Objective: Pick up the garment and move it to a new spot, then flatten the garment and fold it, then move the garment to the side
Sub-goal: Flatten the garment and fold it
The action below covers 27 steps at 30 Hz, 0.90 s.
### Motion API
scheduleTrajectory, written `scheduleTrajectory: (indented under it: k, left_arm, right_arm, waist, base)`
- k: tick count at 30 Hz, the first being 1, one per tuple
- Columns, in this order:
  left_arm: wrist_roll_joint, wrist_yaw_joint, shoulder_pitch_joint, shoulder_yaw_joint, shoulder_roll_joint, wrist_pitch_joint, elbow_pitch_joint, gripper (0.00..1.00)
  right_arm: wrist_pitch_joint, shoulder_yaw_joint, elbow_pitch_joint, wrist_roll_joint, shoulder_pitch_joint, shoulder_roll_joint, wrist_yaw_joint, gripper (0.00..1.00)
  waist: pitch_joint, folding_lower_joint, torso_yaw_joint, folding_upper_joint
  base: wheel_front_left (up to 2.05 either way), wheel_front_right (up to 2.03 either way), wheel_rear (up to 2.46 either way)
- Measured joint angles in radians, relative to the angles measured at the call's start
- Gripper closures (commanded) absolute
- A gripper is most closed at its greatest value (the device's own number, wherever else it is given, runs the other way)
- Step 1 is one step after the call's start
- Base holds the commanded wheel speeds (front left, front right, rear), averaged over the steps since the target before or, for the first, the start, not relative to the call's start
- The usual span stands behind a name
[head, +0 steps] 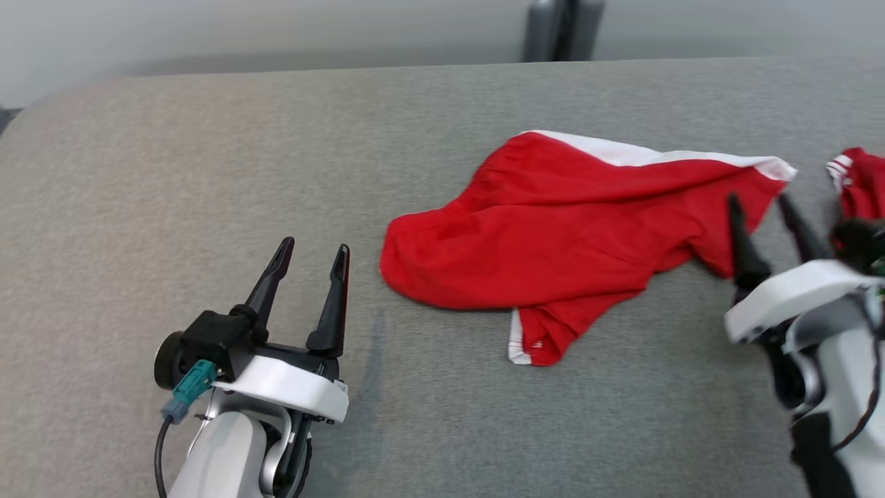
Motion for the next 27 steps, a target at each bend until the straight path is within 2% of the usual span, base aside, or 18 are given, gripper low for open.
scheduleTrajectory:
  k: [6,11,18,23,24,27]
  left_arm:
    - [0.004,-0.008,-0.001,0.02,-0.001,0.0,0.011,0.0]
    - [0.005,-0.015,-0.012,0.049,0.002,0.0,0.016,0.0]
    - [0.036,-0.015,-0.057,0.062,0.014,0.0,0.084,0.0]
    - [0.06,0.0,-0.1,0.058,0.033,0.01,0.149,0.0]
    - [0.086,0.008,-0.125,0.046,0.056,0.045,0.189,0.0]
    - [0.092,0.019,-0.146,0.046,0.069,0.091,0.225,0.0]
  right_arm:
    - [-0.035,0.102,-0.17,0.036,0.131,0.054,0.0,0.0]
    - [-0.053,0.152,-0.258,0.044,0.187,0.069,0.0,0.0]
    - [-0.033,0.241,-0.314,0.058,0.215,0.09,0.0,0.0]
    - [-0.032,0.251,-0.322,0.06,0.218,0.083,0.0,0.0]
    - [-0.036,0.252,-0.321,0.06,0.218,0.085,0.0,0.0]
    - [-0.044,0.251,-0.319,0.06,0.217,0.089,0.0,0.0]
  waist:
    - [-0.005,0.0,-0.081,0.0]
    - [0.004,0.0,-0.148,0.0]
    - [0.04,0.0,-0.22,0.0]
    - [0.059,0.0,-0.244,0.0]
    - [0.064,0.0,-0.257,0.0]
    - [0.067,0.0,-0.268,0.0]
  base:
    - [0.0,0.0,0.0]
    - [0.0,0.0,0.0]
    - [0.0,0.0,0.0]
    - [0.0,0.0,0.0]
    - [0.0,0.0,0.0]
    - [0.0,0.0,0.0]
